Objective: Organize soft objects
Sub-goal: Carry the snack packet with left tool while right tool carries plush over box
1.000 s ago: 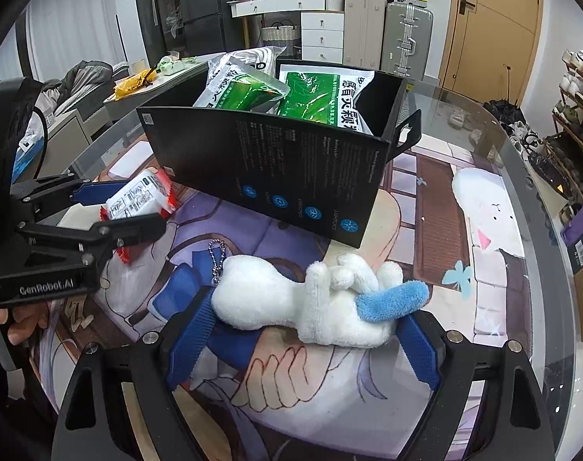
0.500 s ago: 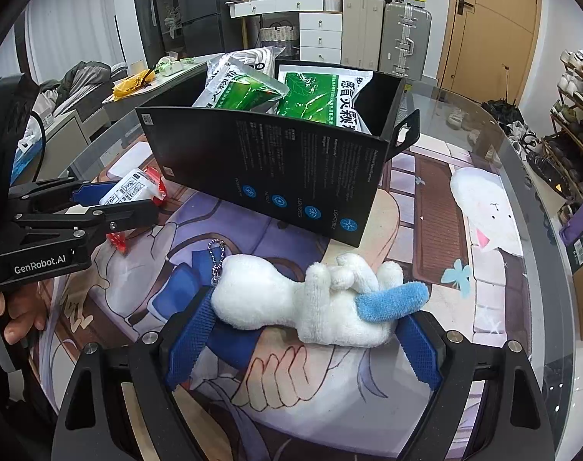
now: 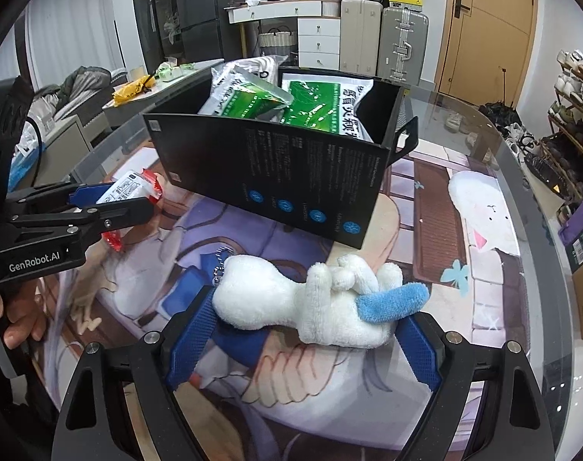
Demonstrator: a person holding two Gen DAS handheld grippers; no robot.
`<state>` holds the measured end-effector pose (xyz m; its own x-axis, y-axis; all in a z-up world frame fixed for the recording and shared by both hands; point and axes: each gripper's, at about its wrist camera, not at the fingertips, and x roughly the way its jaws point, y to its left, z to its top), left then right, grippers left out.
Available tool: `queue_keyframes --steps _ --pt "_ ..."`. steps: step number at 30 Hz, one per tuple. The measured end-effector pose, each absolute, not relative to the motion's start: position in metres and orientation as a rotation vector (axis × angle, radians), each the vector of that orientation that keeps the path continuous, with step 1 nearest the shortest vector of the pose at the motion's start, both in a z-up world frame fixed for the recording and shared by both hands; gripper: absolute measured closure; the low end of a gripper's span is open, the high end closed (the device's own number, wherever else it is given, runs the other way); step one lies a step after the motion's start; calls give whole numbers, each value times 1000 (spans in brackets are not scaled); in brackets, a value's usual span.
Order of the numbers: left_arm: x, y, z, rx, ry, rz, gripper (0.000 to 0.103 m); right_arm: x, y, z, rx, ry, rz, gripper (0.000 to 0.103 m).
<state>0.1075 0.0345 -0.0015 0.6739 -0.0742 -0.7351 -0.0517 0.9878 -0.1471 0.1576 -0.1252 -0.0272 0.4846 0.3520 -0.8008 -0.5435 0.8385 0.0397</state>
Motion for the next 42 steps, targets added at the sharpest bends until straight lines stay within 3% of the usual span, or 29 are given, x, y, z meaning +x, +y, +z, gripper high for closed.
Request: queue_keyframes --steps 25,42 --pt "92 37 53 -185 667 -37 55 145 -125 41 -221 711 575 14" --pt "114 29 74 -150 618 -58 55 163 -123 49 -203 675 546 14"
